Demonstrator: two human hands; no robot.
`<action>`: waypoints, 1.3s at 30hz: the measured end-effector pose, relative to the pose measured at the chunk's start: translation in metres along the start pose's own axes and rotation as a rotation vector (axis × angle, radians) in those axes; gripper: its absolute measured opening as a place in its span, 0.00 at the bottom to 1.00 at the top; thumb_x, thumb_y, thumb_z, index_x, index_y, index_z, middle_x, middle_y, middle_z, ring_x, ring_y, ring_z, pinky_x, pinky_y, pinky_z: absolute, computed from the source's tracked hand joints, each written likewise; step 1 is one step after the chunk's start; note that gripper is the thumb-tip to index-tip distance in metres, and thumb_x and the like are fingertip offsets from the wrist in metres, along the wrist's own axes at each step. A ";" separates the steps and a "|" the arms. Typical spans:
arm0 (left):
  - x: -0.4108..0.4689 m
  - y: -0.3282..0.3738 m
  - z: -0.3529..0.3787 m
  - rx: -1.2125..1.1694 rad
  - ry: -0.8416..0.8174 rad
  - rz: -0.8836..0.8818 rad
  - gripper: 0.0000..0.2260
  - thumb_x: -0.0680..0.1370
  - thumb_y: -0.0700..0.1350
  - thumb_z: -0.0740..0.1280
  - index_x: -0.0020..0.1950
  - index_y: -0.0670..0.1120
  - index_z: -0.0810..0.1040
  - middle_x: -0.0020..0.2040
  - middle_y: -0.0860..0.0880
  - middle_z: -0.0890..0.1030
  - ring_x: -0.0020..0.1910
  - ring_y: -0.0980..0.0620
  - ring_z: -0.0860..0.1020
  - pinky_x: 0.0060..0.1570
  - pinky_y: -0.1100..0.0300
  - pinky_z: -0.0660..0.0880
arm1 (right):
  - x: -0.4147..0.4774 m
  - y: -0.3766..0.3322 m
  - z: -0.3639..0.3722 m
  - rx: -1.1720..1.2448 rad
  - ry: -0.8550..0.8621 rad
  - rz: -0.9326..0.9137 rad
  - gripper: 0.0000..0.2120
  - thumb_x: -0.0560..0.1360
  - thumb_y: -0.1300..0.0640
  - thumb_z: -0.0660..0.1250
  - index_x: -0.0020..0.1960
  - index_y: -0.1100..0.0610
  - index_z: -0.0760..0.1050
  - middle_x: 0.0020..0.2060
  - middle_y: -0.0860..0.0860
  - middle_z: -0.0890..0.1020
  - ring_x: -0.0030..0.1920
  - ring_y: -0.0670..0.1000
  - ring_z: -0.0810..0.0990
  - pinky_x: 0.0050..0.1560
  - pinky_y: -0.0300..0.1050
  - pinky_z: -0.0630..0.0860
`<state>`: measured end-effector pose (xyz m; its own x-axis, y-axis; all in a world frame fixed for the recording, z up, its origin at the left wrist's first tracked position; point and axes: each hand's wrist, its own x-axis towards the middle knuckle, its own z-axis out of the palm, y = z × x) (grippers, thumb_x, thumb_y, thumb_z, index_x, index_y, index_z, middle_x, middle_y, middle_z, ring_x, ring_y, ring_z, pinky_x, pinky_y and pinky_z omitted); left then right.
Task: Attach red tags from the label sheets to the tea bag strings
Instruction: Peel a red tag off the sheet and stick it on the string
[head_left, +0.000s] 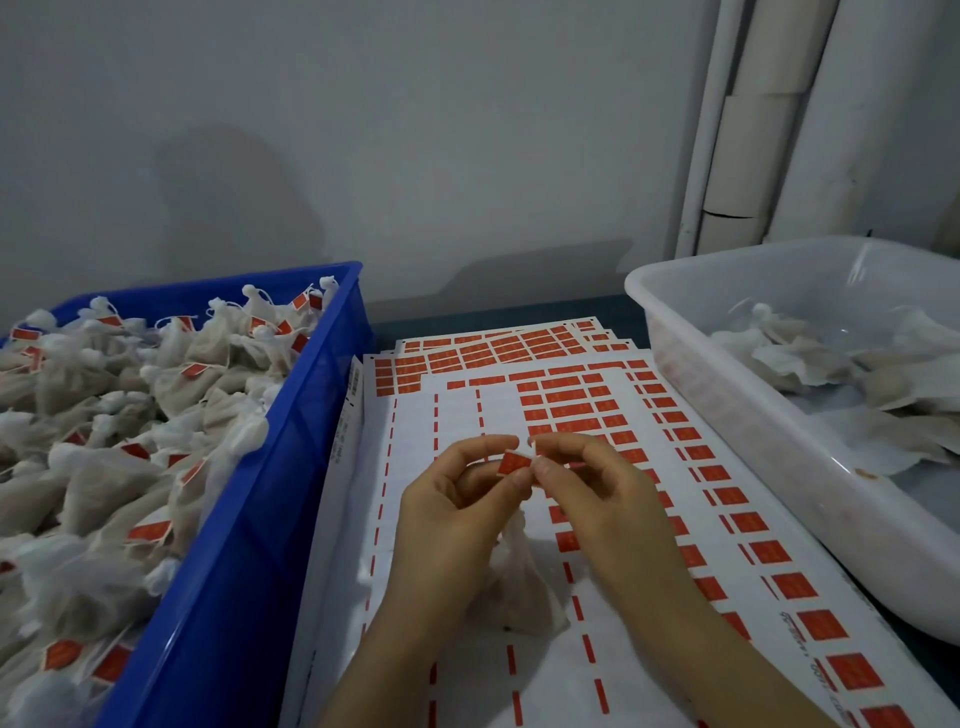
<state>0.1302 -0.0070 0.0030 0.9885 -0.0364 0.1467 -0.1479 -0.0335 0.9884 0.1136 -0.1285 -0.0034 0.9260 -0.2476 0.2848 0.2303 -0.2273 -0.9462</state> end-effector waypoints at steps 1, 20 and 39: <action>0.000 0.000 0.000 0.027 0.004 0.019 0.13 0.63 0.52 0.71 0.47 0.56 0.79 0.42 0.63 0.83 0.43 0.62 0.82 0.37 0.72 0.76 | 0.000 0.000 0.000 -0.014 0.000 -0.003 0.06 0.73 0.51 0.66 0.45 0.39 0.72 0.44 0.32 0.75 0.45 0.37 0.77 0.38 0.21 0.70; -0.005 -0.002 0.006 0.240 0.123 0.203 0.09 0.66 0.52 0.69 0.44 0.55 0.73 0.40 0.65 0.81 0.37 0.63 0.81 0.33 0.76 0.73 | 0.003 0.001 -0.002 0.012 0.066 0.078 0.04 0.71 0.48 0.67 0.38 0.42 0.73 0.31 0.24 0.75 0.40 0.26 0.74 0.28 0.20 0.66; -0.005 -0.002 0.002 0.144 0.047 0.077 0.10 0.72 0.42 0.70 0.43 0.59 0.80 0.37 0.66 0.82 0.41 0.65 0.81 0.35 0.76 0.74 | -0.005 -0.009 0.000 -0.174 0.046 -0.124 0.08 0.64 0.41 0.62 0.43 0.35 0.70 0.43 0.30 0.74 0.43 0.35 0.77 0.40 0.20 0.70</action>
<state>0.1255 -0.0089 0.0003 0.9740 0.0019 0.2266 -0.2227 -0.1756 0.9589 0.1067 -0.1256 0.0041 0.8783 -0.2499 0.4075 0.2822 -0.4171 -0.8640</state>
